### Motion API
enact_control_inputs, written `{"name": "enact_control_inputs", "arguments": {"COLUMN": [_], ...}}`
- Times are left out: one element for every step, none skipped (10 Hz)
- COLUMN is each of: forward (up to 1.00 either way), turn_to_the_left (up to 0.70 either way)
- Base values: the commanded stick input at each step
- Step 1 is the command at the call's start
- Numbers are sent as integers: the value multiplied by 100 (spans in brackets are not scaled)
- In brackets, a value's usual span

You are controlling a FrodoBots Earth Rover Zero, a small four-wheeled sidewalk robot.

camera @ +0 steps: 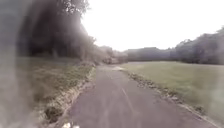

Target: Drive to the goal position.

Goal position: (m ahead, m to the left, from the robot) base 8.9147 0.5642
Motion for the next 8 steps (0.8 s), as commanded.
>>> {"name": "enact_control_inputs", "arguments": {"forward": [100, 100, 100, 100, 100, 100, 100, 100], "turn_to_the_left": [0, 0, 0, 0, 0, 0, 0, 0]}}
